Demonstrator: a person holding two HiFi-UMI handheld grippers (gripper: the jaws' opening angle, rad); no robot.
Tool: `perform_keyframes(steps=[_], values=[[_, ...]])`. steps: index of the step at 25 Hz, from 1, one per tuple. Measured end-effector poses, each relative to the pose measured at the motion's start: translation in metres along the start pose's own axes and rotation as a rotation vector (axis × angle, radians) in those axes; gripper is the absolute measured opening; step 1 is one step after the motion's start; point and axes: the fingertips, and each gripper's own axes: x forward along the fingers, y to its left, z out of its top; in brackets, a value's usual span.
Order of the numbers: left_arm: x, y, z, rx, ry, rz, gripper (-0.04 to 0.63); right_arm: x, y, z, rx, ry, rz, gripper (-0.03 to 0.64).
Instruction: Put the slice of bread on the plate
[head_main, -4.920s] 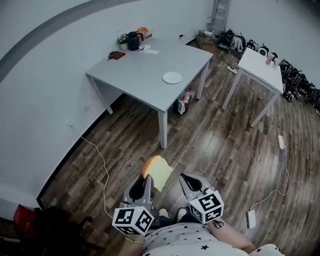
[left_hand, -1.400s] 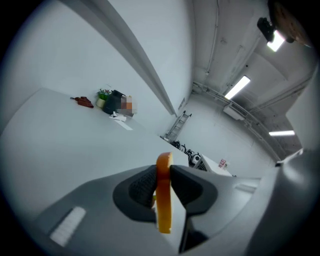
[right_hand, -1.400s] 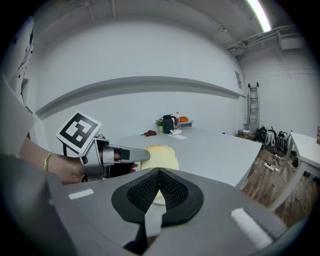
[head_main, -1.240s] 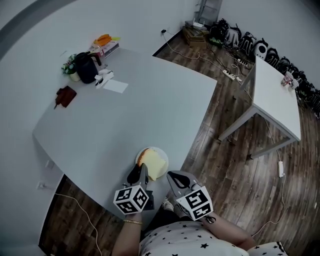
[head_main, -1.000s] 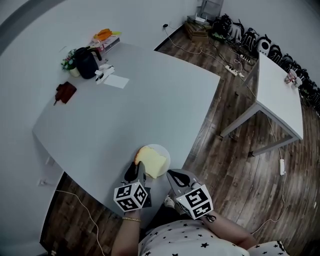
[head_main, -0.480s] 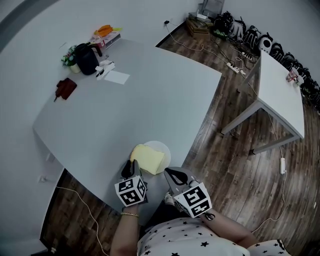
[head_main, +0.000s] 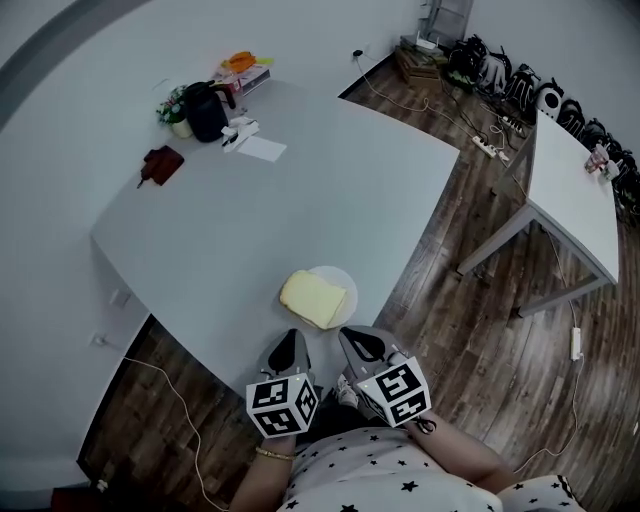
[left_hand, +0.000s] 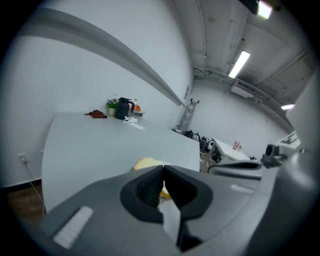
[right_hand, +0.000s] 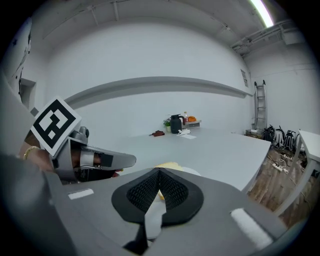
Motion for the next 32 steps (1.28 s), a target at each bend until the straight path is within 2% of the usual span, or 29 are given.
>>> perform_keyframes(steps=[7,15,22,32], values=[[-0.033,-0.004,-0.004,-0.022,-0.020,-0.007,0.009,-0.017,0.022,-0.004,-0.008,-0.021,0.015,-0.002],[-0.054,-0.002,-0.004,-0.008,-0.034,-0.005,0.008,-0.028,0.036,-0.002,-0.038,-0.036,0.007,-0.002],[-0.063,-0.006,-0.004,0.021,-0.045,-0.010,0.008,-0.031,0.044,-0.004,-0.049,-0.042,0.011,-0.002],[-0.059,-0.010,-0.002,0.020,-0.048,-0.025,0.008,-0.036,0.040,-0.004,-0.055,-0.042,-0.002,-0.002]])
